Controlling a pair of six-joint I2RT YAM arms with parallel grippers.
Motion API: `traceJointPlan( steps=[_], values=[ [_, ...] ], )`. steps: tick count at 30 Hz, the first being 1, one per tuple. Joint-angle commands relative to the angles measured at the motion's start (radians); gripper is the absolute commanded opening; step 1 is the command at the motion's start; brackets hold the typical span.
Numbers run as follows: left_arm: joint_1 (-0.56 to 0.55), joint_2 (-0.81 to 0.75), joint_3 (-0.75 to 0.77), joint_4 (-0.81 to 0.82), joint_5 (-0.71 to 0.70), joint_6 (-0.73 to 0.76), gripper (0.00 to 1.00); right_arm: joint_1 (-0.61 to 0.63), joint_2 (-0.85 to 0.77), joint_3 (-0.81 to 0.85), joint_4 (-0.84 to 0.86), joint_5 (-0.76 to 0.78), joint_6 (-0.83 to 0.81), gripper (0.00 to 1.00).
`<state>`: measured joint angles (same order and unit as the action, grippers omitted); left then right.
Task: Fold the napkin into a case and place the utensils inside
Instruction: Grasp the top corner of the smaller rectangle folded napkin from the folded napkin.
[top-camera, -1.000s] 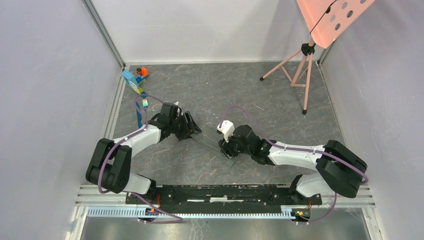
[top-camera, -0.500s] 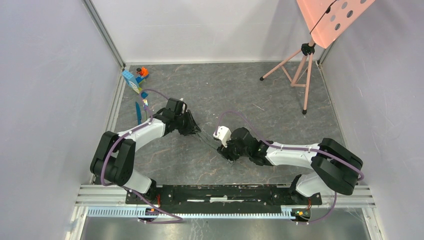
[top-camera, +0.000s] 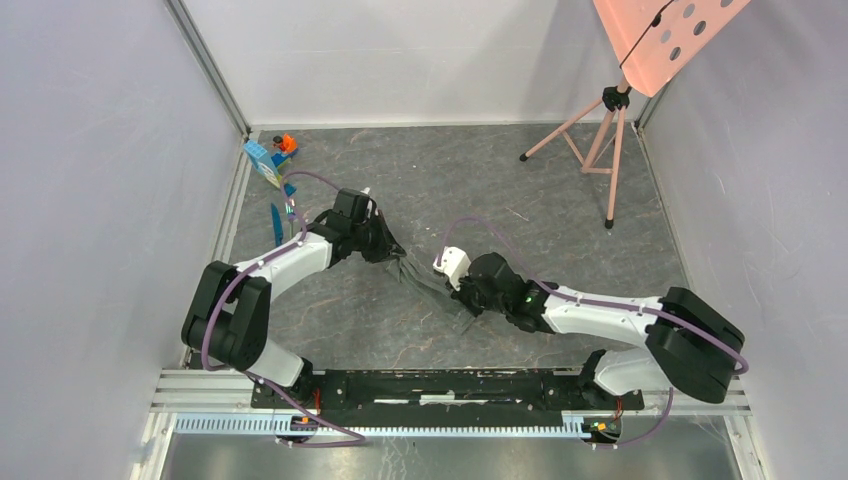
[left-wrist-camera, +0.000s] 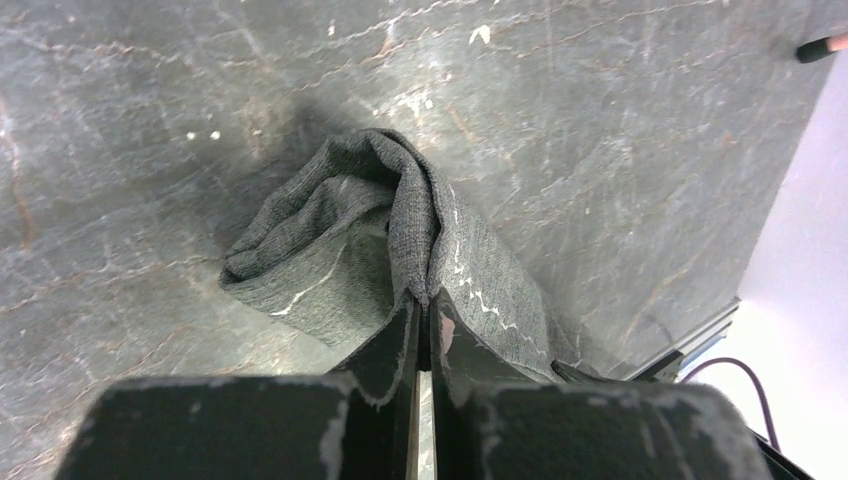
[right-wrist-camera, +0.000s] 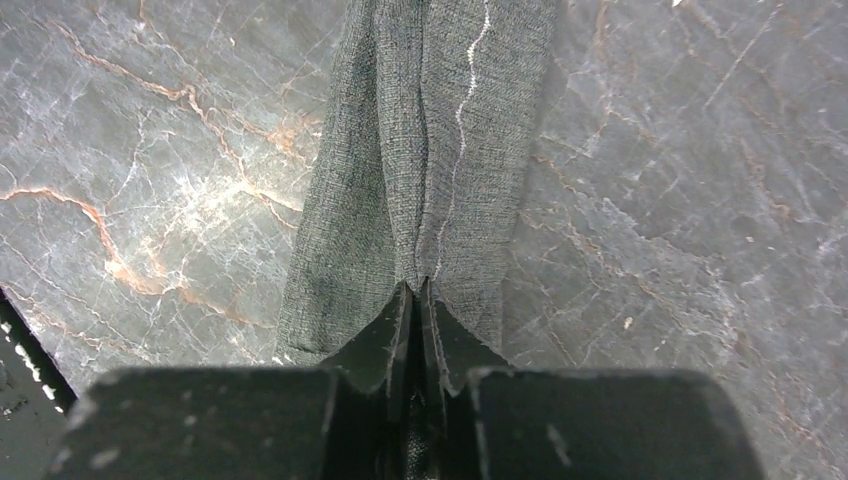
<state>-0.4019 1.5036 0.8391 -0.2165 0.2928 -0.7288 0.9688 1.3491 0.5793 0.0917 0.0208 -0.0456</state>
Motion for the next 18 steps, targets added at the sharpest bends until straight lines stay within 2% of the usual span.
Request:
traceJointPlan(
  steps=[1, 2, 3, 6, 10, 15, 18],
  values=[
    [-0.003, -0.039, 0.013, 0.140, 0.046, -0.061, 0.02, 0.004, -0.070, -0.001, -0.033, 0.034, 0.013, 0.11],
    [-0.002, -0.039, 0.011, 0.147, 0.045, -0.067, 0.02, 0.004, -0.076, -0.001, -0.034, 0.022, 0.013, 0.20],
    [-0.003, -0.040, 0.009, 0.149, 0.042, -0.069, 0.02, 0.004, -0.078, -0.001, -0.027, -0.001, 0.012, 0.34],
    [-0.001, -0.043, -0.007, 0.161, 0.034, -0.078, 0.02, 0.010, -0.065, -0.007, 0.024, -0.037, 0.021, 0.62],
    [0.000, -0.037, -0.018, 0.170, 0.038, -0.086, 0.02, 0.037, 0.021, 0.050, 0.052, -0.009, 0.020, 0.73],
    [-0.001, -0.047, -0.016, 0.159, 0.039, -0.079, 0.02, 0.079, 0.120, 0.125, 0.034, 0.076, 0.010, 0.80],
    [0.000, -0.053, -0.009, 0.141, 0.033, -0.068, 0.02, 0.092, 0.153, 0.141, 0.028, 0.140, 0.017, 0.82]
  ],
)
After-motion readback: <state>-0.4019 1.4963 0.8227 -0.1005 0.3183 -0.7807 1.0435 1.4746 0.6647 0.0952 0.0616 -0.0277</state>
